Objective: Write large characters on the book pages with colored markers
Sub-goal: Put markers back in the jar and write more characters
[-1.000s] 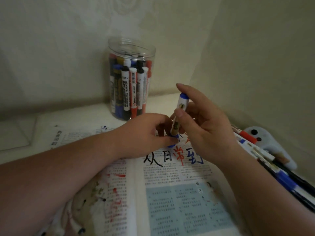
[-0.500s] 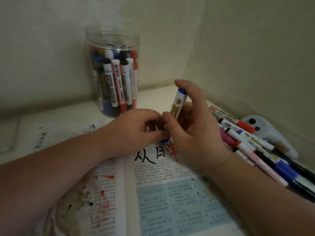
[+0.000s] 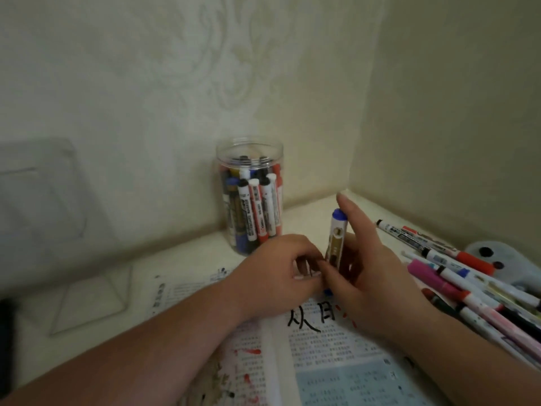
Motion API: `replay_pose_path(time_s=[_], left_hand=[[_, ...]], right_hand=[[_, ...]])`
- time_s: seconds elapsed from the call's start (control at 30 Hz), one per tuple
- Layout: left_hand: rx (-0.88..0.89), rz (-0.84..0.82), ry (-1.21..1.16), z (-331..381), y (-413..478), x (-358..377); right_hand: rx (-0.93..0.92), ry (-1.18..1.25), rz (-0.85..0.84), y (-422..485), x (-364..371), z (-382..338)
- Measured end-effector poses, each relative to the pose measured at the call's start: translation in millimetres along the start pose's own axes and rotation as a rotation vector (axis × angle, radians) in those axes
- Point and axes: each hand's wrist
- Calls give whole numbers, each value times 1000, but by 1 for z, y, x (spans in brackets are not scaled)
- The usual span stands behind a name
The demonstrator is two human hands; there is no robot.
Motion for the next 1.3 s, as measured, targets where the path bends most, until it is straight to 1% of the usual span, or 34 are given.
replay_pose_path(time_s=[0.03, 0.07, 0.1, 0.17, 0.2, 0.23, 0.27, 0.3, 0.33, 0.37, 0.4, 0.43, 0.53, 0.6, 0.7, 0.73, 0.77, 0.83, 0.87, 0.93, 1.0, 1.07, 1.13, 1.23, 1.3], left_hand=[[22, 73, 49, -1, -3, -6], [39, 192, 53, -2, -6, -13], [49, 345, 4, -1, -10, -21], [50, 732, -57, 2, -15, -37], [20, 903, -51, 3, -16, -44], [-42, 1019, -47, 2, -16, -50], [-156, 1066, -64, 0, -15, -54], [-305, 1021, -100, -6, -13, -56], [-430, 921, -144, -11, -11, -55], [-496, 817, -177, -15, -9, -51], [-494, 731, -211, -16, -8, -45], [-468, 682, -233, -19, -5, -39], [-425, 671, -208, -27, 4, -30], [-387, 675, -80, -30, 6, -30], [-235, 582, 174, -24, 1, -31], [-210, 556, 215, -21, -1, -31], [-209, 543, 241, -20, -2, -32], [-223, 541, 267, -23, -4, -33], [-227, 537, 273, -25, -5, -34], [-207, 518, 301, -27, -5, -33], [-125, 495, 423, -28, -4, -30], [-50, 470, 509, -28, -1, -25], [-10, 441, 494, -27, 1, -21], [-77, 407, 411, -23, 1, -21], [-119, 400, 350, -26, -2, -22]], right_hand=[[25, -32, -19, 0, 0, -1], [61, -62, -33, 1, 0, 0], [103, -79, -49, 2, -2, -2], [134, -152, -96, 2, -6, -5], [132, -219, -114, 2, -7, -6], [139, -256, -158, 2, -8, -6], [133, -272, -194, 3, -7, -5], [124, -281, -216, 4, -6, -3], [102, -260, -204, 4, -5, -1], [72, -220, -176, 4, -6, -1], [41, -170, -132, 3, -8, -2], [19, -110, -94, 2, -10, -3], [-28, 91, -6, -1, -18, -11], [-85, 247, 109, -5, -25, -15], [-117, 609, 371, -10, -43, -20], [-110, 681, 441, -12, -51, -17], [-88, 696, 502, -13, -58, -13], [-44, 642, 576, -14, -68, -6], [-47, 660, 585, -13, -69, -3], [-114, 747, 566, -12, -67, 1], [-179, 725, 492, -13, -65, -1], [-224, 633, 453, -14, -63, -5], [-277, 541, 462, -15, -60, -6], [-335, 272, 538, -15, -60, -8], [-355, 89, 548, -15, -58, -9]])
Point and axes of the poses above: each hand's wrist, its own y-axis towards the middle knuckle, its own x-axis out of the palm, z = x × y, and after that the axes turned 13 degrees about -z, right-handed
